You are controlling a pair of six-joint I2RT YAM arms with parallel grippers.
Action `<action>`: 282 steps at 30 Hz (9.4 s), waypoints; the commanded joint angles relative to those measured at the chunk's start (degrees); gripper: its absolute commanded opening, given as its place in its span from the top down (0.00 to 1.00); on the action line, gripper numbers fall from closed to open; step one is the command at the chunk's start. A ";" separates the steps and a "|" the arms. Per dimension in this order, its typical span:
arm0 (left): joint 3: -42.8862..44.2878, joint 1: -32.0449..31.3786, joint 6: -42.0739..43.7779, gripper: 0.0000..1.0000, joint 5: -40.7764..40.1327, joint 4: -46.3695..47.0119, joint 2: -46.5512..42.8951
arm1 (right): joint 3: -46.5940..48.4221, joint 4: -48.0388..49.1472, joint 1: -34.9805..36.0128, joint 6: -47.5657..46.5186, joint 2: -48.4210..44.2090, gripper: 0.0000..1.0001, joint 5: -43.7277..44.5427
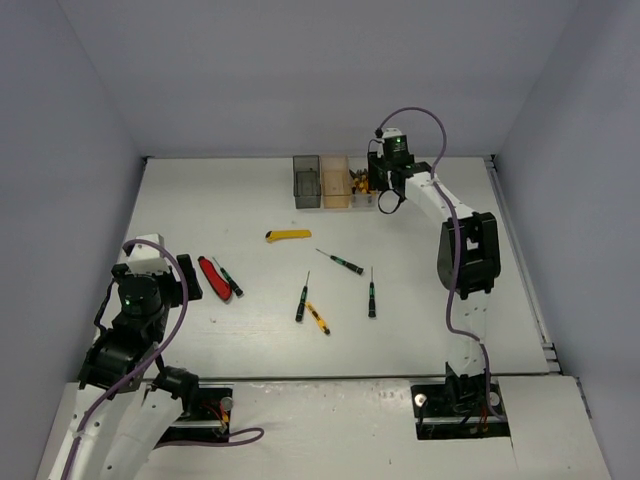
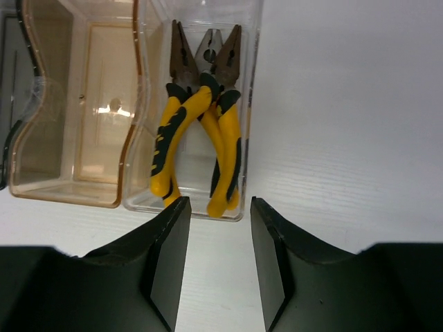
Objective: Sort the tools into containers
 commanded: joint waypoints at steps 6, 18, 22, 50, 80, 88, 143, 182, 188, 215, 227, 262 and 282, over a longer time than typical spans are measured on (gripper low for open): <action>1.67 0.01 0.32 0.18 0.20 1.90 1.25 | -4.18 2.39 5.38 0.13 -18.16 0.61 2.58; 1.85 0.19 0.13 0.18 1.27 1.86 1.66 | -41.93 2.42 11.64 17.01 -37.55 0.56 12.06; 1.76 0.31 0.13 0.18 1.35 1.86 1.14 | -52.95 2.39 13.64 21.33 -42.15 0.56 12.65; 1.76 0.46 0.04 0.18 2.05 1.83 2.11 | -65.74 7.84 20.46 31.32 -42.32 0.68 12.95; 1.67 0.63 0.29 0.18 1.87 1.83 2.89 | -8.97 2.29 13.40 0.92 -21.14 1.00 9.41; 1.67 0.73 0.30 0.18 1.61 1.74 3.27 | 14.13 2.39 10.56 1.75 0.54 1.00 6.29; 1.74 0.91 0.30 0.18 2.83 1.74 2.48 | -35.95 5.11 17.87 -6.28 -23.11 0.52 -6.90; 1.64 0.95 0.27 0.18 3.46 1.71 1.49 | -28.10 0.84 14.57 -18.30 -14.85 0.60 -8.95; 1.58 0.89 0.30 0.18 3.37 1.74 1.40 | -27.16 0.20 14.49 -18.63 -10.98 0.62 -9.69; 1.61 1.01 0.22 0.18 3.25 1.68 2.84 | 7.41 0.37 11.85 6.92 -7.27 1.00 9.82; 1.76 0.98 0.13 0.18 3.54 1.83 4.13 | 26.63 0.73 8.94 11.28 12.77 0.99 8.09; 19.01 -26.69 -20.12 0.25 2.94 0.05 48.94 | -33.54 4.32 7.89 12.21 -42.81 0.53 10.93; 23.29 -33.82 -23.89 0.49 7.10 6.89 71.19 | -58.35 4.58 7.18 14.70 -68.78 0.52 11.19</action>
